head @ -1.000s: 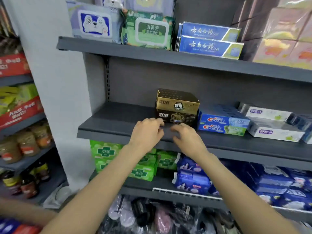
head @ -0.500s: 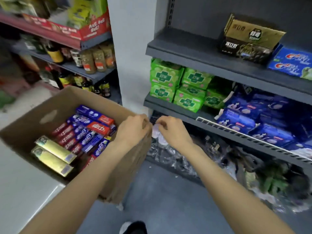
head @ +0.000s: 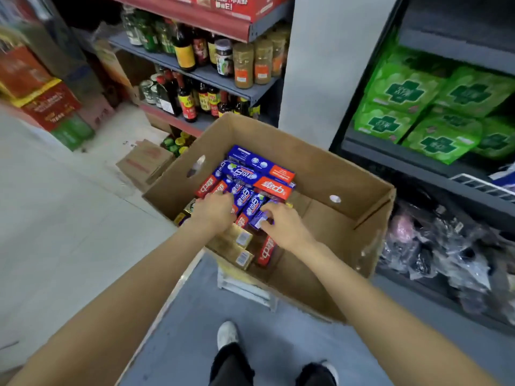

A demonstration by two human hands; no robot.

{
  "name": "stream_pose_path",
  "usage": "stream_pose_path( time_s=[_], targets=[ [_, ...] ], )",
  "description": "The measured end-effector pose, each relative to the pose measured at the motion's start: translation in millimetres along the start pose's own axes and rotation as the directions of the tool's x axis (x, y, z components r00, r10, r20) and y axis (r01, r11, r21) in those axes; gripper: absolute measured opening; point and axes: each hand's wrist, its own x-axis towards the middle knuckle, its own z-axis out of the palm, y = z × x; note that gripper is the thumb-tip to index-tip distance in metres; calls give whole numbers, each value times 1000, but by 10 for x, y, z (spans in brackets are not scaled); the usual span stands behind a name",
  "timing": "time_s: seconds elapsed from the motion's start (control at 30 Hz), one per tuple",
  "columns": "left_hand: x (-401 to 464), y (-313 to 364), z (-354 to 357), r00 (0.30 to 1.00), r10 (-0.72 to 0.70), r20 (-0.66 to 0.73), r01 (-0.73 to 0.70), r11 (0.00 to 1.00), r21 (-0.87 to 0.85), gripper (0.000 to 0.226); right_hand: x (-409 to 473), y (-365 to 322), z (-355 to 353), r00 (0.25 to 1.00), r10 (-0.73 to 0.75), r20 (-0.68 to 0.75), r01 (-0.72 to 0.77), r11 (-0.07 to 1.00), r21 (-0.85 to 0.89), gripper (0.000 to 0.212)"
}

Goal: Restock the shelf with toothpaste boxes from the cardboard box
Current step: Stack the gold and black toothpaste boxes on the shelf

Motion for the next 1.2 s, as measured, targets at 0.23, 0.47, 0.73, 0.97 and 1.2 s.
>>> stream_pose_path(
  time_s=[0.23, 0.47, 0.73, 0.97, 1.2],
  targets=[
    [316, -589, 200, 959, -20, 281, 22, 1000, -5, 69, 357, -256, 699, 920, 254, 297, -287, 955, 70, 89],
    [511, -689, 272, 930, -97, 353, 204, 939, -279, 81, 418, -86, 887, 810, 480, 338, -574, 768, 284, 89],
    [604, -728, 315, 960, -69, 271, 170, 914, -370, 87, 378, -2, 855, 702, 506, 500, -708, 429, 560, 97],
    [646, -758, 23, 993, 36, 115, 21, 887, -462, 67, 257, 51, 627, 757, 477, 447, -566, 136, 813, 79],
    [528, -247, -497, 978, 167, -126, -209, 757, -619, 70, -1, 78, -51, 862, 463, 207, -280, 95, 955, 54]
  ],
)
